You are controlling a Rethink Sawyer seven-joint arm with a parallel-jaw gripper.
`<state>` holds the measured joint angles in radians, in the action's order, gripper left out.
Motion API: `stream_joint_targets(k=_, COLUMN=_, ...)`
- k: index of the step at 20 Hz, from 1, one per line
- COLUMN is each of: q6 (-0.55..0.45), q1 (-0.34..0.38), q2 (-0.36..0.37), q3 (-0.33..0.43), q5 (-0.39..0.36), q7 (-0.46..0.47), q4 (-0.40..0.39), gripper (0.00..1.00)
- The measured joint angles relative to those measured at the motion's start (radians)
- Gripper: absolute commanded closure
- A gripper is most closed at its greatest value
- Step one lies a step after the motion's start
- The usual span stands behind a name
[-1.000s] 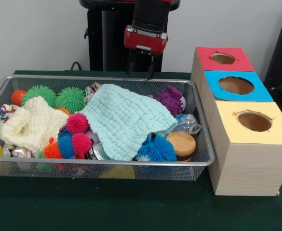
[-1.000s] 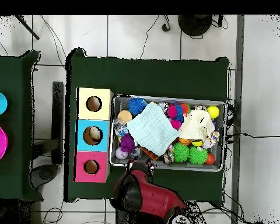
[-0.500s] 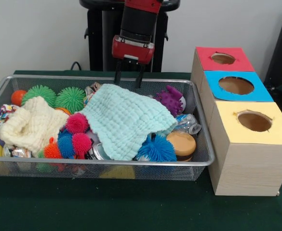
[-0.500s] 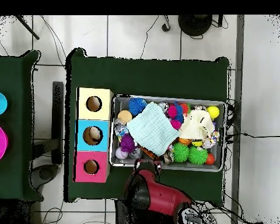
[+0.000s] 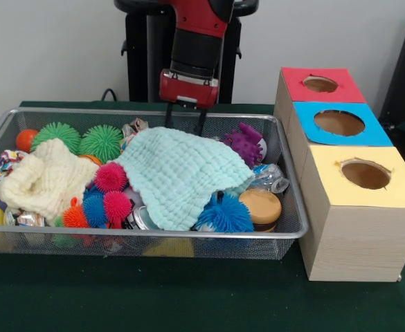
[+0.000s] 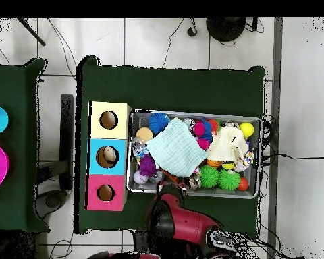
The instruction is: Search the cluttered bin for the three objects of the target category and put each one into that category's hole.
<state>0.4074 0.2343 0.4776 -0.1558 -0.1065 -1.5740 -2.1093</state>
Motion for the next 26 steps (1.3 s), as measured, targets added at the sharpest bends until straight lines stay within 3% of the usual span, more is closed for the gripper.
stream_joint_targets(k=6, q6=0.076, q1=0.004, q2=-0.06, q3=0.013, q5=-0.014, q7=0.0, q4=0.019, gripper=0.0)
stream_joint_targets(k=11, q6=0.106, q1=0.003, q2=-0.064, q3=0.013, q5=-0.019, q7=0.0, q4=0.019, gripper=0.0)
stream_joint_targets(k=26, q6=0.091, q1=-0.049, q2=0.016, q3=0.005, q5=-0.015, q7=0.0, q4=0.019, gripper=0.0)
